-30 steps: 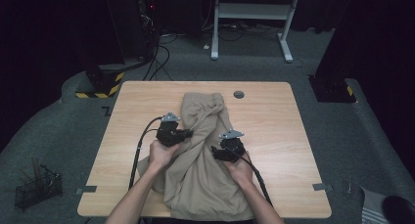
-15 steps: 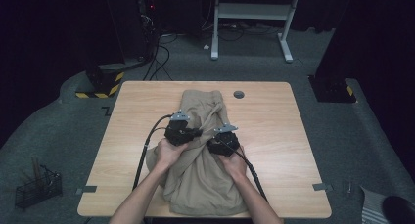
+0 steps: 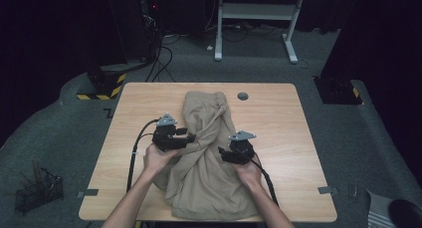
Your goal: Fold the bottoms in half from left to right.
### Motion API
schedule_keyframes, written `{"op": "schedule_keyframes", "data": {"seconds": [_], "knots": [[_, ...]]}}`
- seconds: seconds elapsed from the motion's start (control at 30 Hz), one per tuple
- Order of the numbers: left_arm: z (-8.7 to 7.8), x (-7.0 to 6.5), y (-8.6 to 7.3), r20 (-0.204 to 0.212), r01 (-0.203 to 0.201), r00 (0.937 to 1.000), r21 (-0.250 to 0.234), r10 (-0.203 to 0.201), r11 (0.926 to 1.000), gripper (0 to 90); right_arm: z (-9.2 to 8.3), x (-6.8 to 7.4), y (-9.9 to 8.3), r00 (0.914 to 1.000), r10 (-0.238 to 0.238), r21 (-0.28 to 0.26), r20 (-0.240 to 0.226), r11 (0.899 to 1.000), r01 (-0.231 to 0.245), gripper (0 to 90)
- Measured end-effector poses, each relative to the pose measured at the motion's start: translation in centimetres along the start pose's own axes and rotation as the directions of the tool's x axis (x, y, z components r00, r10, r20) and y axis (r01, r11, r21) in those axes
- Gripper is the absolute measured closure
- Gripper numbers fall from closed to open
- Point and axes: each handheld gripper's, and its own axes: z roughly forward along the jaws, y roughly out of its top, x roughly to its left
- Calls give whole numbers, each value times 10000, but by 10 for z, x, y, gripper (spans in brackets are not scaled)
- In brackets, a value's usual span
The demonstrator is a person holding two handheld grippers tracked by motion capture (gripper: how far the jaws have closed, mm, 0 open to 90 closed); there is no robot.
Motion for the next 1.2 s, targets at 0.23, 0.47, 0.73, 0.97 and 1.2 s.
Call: {"op": "schedule_keyframes", "data": {"seconds": [0.23,0.47,0.73,0.97,1.2], "knots": [[-13,9,-26,-440,22,9990,481,0,9988,384,-10,15,-17,9968,-422,8,-679,9991,423,355],[-6,27,-42,-716,768,9950,1038,-695,9916,515,-6,29,-20,9915,-853,81,-982,9962,865,357],[18,35,-45,-1051,684,9930,1319,-546,9889,772,8,29,-19,9934,-998,338,-571,9942,1018,340],[6,44,-28,-1347,721,9890,796,-609,9942,883,28,23,-2,9987,-510,395,-96,9979,513,338],[-18,20,-5,-1092,315,9934,-341,-350,9989,886,50,20,18,9995,-190,400,263,9990,179,339]]}}
